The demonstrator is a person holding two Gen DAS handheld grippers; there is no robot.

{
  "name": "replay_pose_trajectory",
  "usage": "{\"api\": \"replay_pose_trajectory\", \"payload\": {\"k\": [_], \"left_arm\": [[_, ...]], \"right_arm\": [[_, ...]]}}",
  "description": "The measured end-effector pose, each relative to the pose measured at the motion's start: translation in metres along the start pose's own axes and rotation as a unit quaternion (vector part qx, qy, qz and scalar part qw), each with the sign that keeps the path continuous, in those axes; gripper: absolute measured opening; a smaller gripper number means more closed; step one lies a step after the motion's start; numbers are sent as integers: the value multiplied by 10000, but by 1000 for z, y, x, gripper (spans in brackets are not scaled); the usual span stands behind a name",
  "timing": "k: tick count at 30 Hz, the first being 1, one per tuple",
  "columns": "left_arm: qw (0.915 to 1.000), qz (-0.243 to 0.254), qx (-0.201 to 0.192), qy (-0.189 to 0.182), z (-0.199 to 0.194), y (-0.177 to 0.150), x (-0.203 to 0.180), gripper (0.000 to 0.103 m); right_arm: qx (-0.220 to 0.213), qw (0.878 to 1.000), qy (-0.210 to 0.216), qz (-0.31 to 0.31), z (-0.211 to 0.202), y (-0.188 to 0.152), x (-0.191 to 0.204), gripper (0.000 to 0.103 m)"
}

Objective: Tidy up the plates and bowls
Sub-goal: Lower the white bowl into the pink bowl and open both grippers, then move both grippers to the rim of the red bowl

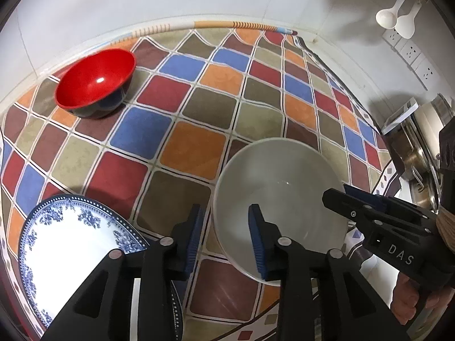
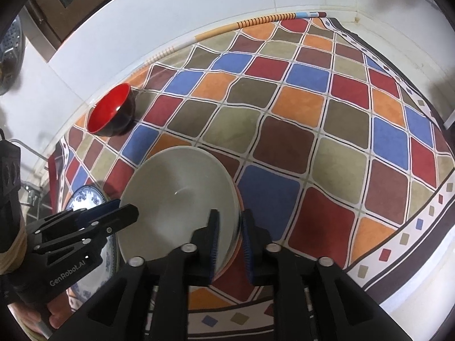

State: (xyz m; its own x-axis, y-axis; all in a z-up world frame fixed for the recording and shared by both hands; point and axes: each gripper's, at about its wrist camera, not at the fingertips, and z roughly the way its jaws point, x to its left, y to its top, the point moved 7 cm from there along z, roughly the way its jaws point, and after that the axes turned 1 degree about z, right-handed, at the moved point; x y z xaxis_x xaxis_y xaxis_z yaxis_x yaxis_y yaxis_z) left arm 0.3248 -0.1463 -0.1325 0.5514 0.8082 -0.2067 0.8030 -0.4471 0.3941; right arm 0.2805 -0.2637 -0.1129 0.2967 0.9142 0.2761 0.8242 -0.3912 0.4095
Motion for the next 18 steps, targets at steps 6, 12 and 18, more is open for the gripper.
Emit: {"api": "replay_pose_trajectory", "payload": {"k": [6,12,18], "left_arm": [[9996,-6,-230,163,-15,5,8,44],[9981,-103,-528,303,-37,13,21,65],[9933,-250,-892,696,-60,25,43,78]], "right_arm": [[-158,9998,-121,-35,-6,2,1,36],[-394,9988,-153,-239,-17,12,13,48],[-634,9969,-64,-460,-25,26,34,56]]}}
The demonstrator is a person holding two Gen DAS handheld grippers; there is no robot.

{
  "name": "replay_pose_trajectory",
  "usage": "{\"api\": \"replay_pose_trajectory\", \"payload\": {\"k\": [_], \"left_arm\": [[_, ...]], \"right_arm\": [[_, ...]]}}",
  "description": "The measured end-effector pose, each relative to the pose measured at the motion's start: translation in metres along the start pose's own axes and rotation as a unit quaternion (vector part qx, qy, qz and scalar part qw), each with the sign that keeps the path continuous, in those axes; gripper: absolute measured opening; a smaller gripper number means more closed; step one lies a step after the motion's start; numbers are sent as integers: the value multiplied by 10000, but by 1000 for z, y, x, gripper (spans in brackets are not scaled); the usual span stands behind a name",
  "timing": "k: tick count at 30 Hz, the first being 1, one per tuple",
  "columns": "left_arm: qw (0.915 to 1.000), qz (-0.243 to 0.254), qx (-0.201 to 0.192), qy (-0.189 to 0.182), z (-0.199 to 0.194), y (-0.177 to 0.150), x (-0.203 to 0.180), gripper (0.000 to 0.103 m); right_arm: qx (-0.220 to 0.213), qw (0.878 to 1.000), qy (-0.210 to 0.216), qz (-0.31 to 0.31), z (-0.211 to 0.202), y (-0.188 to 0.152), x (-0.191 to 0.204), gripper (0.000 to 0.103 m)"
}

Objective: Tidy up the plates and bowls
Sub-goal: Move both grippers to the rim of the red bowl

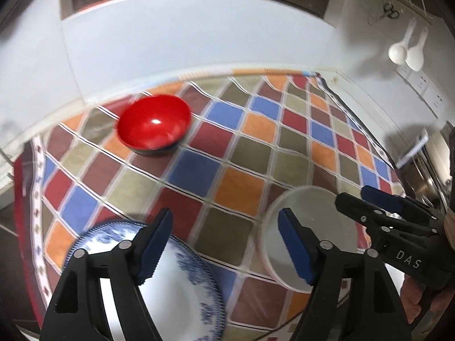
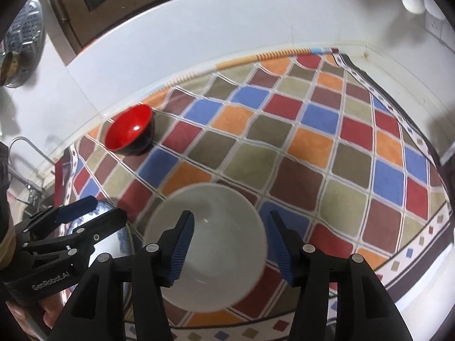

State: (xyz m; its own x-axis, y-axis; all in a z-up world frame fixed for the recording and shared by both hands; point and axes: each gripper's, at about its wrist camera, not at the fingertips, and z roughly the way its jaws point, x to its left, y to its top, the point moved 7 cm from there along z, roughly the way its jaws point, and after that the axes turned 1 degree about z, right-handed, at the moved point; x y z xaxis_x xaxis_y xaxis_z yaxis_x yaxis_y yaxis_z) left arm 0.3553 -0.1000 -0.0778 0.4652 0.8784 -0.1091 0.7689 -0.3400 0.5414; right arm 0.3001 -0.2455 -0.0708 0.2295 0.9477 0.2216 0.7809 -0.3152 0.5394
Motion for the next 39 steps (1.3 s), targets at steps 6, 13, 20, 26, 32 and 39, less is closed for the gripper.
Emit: {"api": "replay_pose_trajectory", "payload": {"k": [6,13,20,26,32,39], "left_arm": [[9992,-191,-178,287,-8,13,31,83],[9968,-308,-330,667,-15,24,63,83],[9932,-336,-473,1008,-19,41,91,83],[9913,-363,-493,1168,-14,56,114,83],[9907,-383,-475,1213,0,68,131,83],[9915,-311,-334,1217,27,74,145,83]], "right_arm": [[-218,9994,-22,-263,0,22,20,61],[-366,9969,-39,-700,9,47,49,61],[-366,9945,169,-968,21,66,77,61],[-402,9921,156,-1181,33,87,95,61],[-335,9887,216,-1446,50,102,113,61],[-155,9852,296,-1684,77,116,127,61]]}}
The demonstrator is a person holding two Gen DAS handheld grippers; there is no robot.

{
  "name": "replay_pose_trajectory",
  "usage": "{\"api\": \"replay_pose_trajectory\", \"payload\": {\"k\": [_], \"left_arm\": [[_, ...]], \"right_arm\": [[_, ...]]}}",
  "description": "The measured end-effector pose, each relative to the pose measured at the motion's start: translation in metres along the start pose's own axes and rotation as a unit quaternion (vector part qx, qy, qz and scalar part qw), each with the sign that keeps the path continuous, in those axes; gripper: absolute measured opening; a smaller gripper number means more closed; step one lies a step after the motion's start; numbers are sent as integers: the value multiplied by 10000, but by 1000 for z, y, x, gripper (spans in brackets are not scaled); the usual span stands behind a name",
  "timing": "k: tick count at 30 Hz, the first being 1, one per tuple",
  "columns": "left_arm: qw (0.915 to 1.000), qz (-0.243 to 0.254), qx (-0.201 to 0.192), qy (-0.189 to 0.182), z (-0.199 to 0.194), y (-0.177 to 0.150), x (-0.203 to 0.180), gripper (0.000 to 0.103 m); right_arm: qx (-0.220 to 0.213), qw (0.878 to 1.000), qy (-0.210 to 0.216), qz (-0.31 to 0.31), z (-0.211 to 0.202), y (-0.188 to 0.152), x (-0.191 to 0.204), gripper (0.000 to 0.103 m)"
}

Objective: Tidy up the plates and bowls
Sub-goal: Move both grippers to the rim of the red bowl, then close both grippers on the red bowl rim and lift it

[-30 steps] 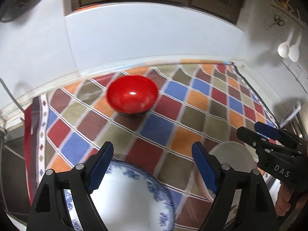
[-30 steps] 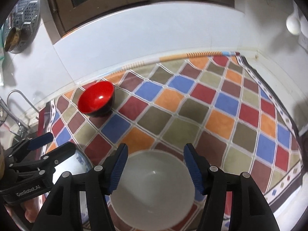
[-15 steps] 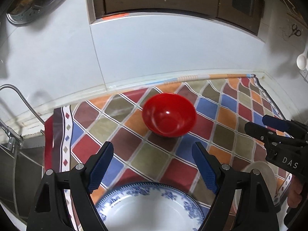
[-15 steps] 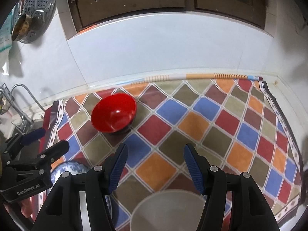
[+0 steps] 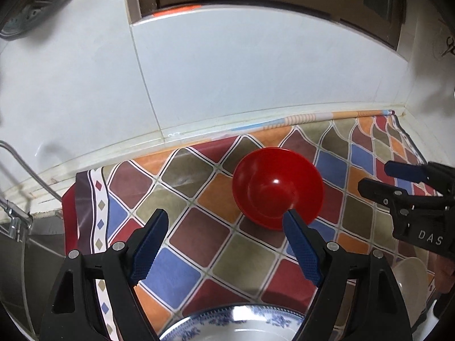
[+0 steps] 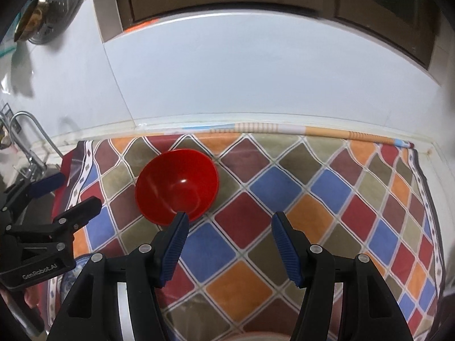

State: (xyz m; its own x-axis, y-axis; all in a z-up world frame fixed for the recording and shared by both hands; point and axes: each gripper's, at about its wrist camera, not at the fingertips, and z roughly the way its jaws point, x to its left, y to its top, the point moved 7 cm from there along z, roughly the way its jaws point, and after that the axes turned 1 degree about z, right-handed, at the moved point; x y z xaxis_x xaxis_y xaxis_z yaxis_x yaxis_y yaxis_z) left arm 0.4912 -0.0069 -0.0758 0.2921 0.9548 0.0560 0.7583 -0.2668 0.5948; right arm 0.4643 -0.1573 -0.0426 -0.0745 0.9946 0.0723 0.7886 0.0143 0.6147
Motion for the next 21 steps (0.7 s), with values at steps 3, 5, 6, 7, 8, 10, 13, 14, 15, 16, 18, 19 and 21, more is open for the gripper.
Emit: {"api": "replay_pose_trajectory", "payload": {"k": [3,5,6,7,8,10,13,14,15,16,18,19,21], "left_arm": [[10000,27,74,-43,14,2,1,82],[9998,36,143,-116,25,3,1,79],[9997,37,179,-153,29,3,1,77],[9996,35,217,-192,33,3,0,76],[9994,37,244,-234,38,4,0,75],[9991,51,294,-289,46,4,-2,71],[9986,13,378,-382,58,5,-2,67],[9983,-11,407,-427,63,5,-3,67],[9980,-33,430,-468,67,4,-3,66],[9977,-49,450,-499,70,4,-3,65],[9970,-84,506,-580,78,4,-3,61],[9965,-109,547,-618,82,4,-4,59],[9960,-140,590,-651,88,4,-4,55]], "right_arm": [[129,9999,35,-105,16,7,1,61],[205,9996,38,-185,27,11,2,61],[235,9995,40,-210,31,13,2,61],[271,9993,54,-237,35,14,3,61],[311,9991,73,-261,40,16,3,61],[379,9988,137,-270,49,18,5,61],[462,9983,237,-263,59,19,6,61],[515,9980,270,-256,64,19,6,60],[569,9977,298,-234,68,19,6,59],[611,9974,318,-214,73,18,6,58],[721,9966,344,-197,81,16,6,54],[761,9963,363,-184,83,16,7,53],[869,9952,422,-165,91,13,7,49]]}}
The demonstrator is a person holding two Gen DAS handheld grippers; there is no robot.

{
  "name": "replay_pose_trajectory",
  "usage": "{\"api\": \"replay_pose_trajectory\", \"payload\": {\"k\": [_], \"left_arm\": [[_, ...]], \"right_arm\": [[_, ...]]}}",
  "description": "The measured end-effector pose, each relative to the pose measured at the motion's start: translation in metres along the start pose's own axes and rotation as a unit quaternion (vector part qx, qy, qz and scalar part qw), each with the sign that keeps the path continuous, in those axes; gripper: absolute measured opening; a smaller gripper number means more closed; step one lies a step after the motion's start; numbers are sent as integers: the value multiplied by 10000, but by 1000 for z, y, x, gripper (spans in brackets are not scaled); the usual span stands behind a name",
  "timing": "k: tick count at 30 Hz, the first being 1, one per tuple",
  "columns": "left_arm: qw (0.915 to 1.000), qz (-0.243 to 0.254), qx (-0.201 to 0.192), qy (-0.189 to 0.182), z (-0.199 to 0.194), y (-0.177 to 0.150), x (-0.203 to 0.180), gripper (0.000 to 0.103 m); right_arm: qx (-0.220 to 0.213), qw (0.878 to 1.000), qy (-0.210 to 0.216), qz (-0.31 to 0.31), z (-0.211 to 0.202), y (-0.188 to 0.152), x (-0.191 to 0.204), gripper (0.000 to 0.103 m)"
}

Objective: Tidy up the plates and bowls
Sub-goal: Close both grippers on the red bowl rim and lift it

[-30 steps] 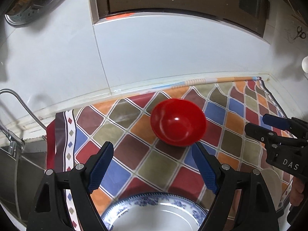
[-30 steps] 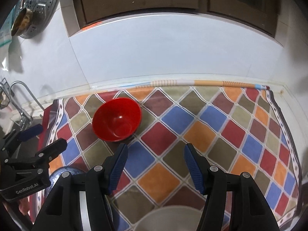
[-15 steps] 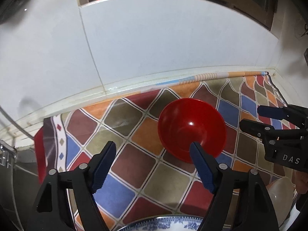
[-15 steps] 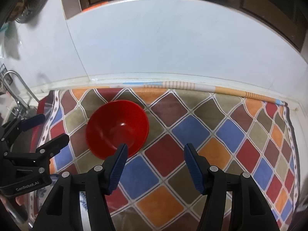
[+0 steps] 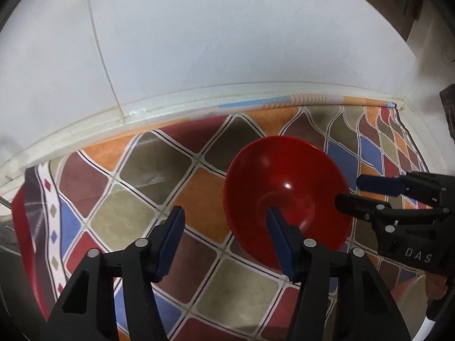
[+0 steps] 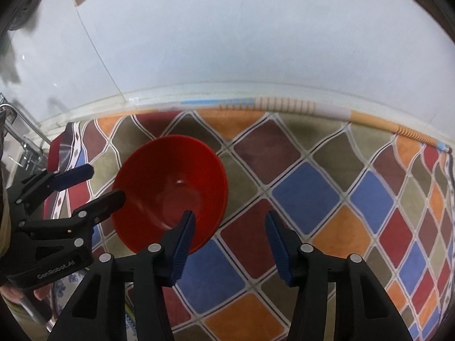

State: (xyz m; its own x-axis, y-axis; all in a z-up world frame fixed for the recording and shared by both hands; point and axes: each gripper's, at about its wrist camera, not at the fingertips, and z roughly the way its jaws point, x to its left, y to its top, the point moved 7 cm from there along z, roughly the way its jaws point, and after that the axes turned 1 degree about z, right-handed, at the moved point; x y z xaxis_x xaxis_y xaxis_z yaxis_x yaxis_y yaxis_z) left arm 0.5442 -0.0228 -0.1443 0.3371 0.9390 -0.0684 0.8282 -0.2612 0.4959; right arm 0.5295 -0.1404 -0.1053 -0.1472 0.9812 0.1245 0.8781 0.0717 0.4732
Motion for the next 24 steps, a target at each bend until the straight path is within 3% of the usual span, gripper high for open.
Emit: {"api": "replay_pose_trajectory", "payload": {"k": [12,15,24], "left_arm": [[9992,-47,260,-307,26,1,-5,18],[9995,-3,186,-243,26,2,-5,16],[9989,-177,172,-398,17,4,-4,14]], "right_arm": [[422,9985,317,108,26,-3,4,24],[458,9981,402,71,28,-3,8,17],[449,9979,420,193,29,-1,5,15]]}}
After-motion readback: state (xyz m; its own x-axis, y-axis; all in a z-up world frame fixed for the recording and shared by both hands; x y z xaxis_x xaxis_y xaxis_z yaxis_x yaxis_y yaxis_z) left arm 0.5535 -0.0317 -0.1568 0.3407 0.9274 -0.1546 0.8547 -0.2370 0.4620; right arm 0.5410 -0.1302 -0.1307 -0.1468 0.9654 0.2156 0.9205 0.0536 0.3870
